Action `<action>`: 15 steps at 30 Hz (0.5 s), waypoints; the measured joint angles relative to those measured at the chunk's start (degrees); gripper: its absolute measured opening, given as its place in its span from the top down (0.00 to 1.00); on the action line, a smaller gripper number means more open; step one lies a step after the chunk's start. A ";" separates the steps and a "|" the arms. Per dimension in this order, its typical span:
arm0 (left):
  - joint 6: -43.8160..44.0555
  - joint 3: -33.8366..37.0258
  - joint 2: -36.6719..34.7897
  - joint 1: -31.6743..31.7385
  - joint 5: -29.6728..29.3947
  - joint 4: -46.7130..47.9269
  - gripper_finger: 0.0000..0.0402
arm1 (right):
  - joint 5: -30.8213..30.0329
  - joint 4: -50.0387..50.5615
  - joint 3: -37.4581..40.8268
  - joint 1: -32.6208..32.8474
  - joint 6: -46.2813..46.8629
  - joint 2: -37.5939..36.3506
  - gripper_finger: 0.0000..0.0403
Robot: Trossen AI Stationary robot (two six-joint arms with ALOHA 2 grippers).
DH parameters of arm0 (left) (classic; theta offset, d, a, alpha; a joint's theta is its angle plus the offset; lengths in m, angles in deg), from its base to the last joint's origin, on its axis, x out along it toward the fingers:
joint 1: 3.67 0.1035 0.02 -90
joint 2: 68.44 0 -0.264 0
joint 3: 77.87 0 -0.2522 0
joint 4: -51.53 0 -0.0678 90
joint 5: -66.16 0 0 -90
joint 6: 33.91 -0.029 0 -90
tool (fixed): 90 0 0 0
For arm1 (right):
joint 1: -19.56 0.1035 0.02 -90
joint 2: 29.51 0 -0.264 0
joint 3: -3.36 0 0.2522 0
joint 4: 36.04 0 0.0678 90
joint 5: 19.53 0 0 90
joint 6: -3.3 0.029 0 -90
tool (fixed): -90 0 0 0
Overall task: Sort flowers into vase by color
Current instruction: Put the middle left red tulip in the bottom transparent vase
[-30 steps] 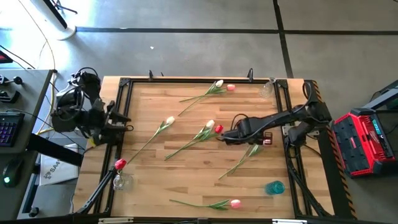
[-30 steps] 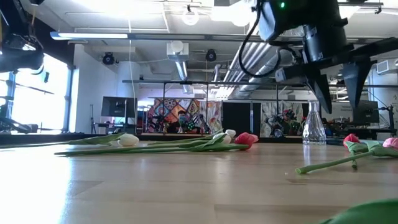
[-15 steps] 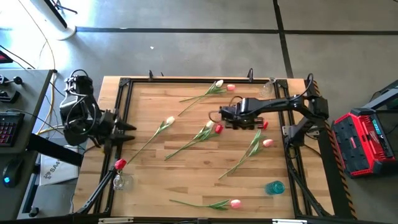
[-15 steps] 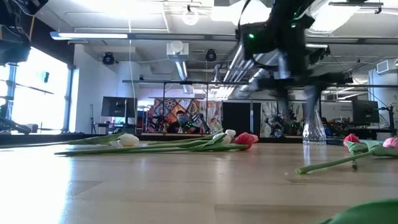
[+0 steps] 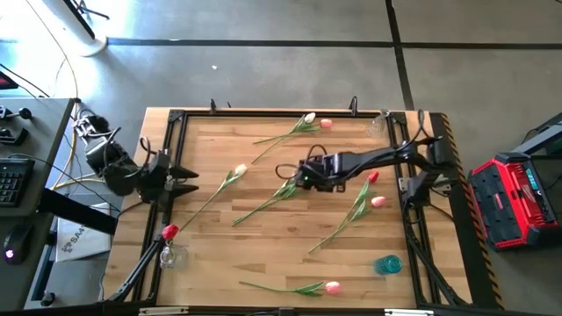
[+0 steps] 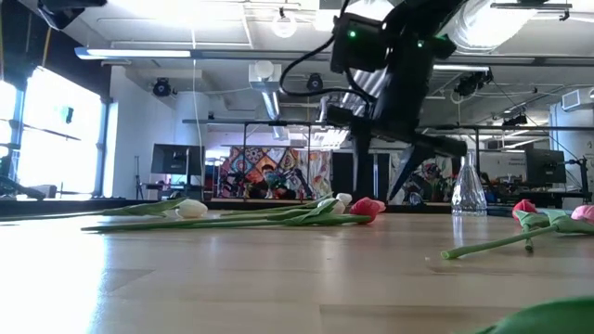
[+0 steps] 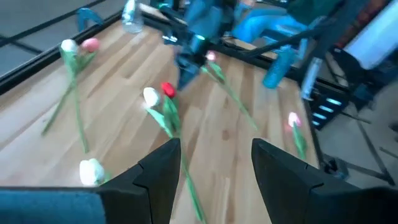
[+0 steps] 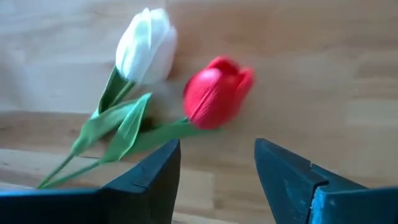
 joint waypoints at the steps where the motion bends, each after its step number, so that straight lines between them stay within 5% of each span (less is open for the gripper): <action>1: -0.44 0.00 0.30 1.71 0.74 -0.46 0.54 | -0.44 -1.23 0.00 0.38 1.00 0.70 0.49; 8: -6.50 -0.02 4.15 14.51 11.16 -4.10 0.54 | -0.97 -6.59 0.00 0.64 7.79 6.15 0.42; 15: -9.48 -0.02 8.67 24.79 18.52 -7.43 0.54 | -2.70 -7.62 -0.15 -0.68 8.10 7.23 0.49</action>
